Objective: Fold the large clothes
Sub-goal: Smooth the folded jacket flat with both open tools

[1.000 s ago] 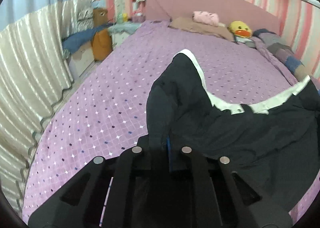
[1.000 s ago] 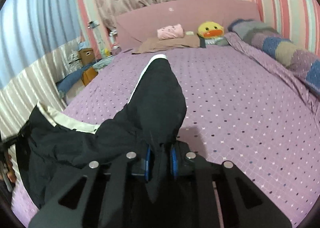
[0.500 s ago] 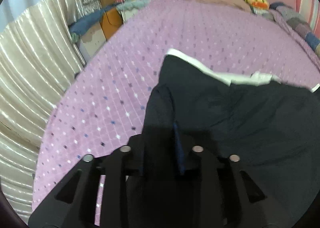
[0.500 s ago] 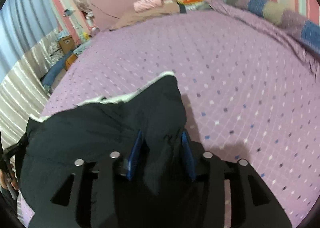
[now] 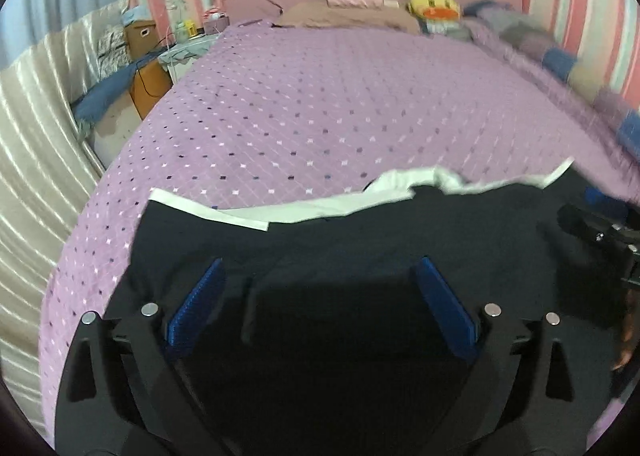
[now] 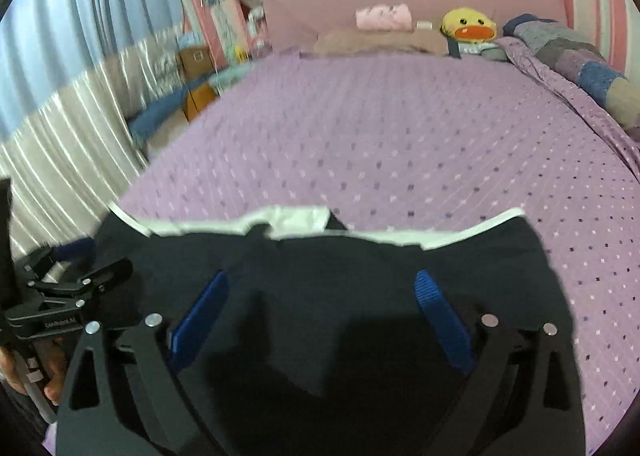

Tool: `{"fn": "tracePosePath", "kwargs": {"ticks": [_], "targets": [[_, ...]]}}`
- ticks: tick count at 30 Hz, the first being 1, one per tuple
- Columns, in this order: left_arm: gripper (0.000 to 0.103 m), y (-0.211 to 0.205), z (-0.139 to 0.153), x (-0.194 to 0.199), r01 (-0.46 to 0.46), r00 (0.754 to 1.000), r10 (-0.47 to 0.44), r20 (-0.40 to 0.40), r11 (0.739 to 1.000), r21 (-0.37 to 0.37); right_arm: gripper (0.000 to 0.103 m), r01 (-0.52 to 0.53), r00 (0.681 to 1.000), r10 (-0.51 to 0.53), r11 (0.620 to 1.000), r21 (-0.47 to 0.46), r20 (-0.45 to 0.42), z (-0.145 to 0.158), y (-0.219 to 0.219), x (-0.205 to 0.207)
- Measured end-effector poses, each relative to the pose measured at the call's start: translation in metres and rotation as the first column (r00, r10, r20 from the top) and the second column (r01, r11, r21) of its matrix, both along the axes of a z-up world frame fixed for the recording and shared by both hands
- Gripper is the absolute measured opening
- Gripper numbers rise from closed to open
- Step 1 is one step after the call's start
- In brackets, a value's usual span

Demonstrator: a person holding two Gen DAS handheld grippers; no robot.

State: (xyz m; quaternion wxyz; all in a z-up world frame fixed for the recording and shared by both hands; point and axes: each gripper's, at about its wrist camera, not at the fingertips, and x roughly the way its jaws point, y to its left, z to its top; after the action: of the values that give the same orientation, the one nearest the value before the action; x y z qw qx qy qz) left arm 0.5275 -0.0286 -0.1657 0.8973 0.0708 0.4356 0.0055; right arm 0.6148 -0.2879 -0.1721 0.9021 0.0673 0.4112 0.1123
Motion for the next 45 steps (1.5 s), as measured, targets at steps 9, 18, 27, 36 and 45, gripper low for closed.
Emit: {"fn": "tracePosePath", "kwargs": {"ticks": [9, 18, 27, 36, 45], "targets": [[0.093, 0.028, -0.044, 0.040, -0.112, 0.993, 0.110, -0.044, 0.992, -0.052, 0.095, 0.053, 0.997, -0.055, 0.998, -0.035, -0.048, -0.032, -0.003, 0.037], [0.098, 0.031, -0.066, 0.042, -0.122, 0.992, 0.125, 0.025, 0.989, -0.086, 0.098, 0.050, 0.998, -0.049, 0.998, 0.030, -0.037, -0.057, -0.009, 0.037], [0.100, 0.040, -0.075, 0.037, -0.117, 0.990, 0.125, 0.072, 0.987, -0.113, 0.101, 0.039, 0.999, -0.035, 0.994, 0.101, -0.039, -0.074, -0.012, 0.043], [0.100, 0.047, -0.088, 0.038, -0.109, 0.987, 0.127, 0.101, 0.980, -0.165, 0.101, 0.035, 0.999, -0.033, 0.992, 0.122, -0.022, -0.082, -0.010, 0.043], [0.100, 0.041, -0.090, 0.046, -0.120, 0.991, 0.127, 0.047, 0.986, -0.119, 0.101, 0.025, 0.999, -0.019, 0.989, 0.144, -0.041, -0.083, -0.013, 0.043]]}}
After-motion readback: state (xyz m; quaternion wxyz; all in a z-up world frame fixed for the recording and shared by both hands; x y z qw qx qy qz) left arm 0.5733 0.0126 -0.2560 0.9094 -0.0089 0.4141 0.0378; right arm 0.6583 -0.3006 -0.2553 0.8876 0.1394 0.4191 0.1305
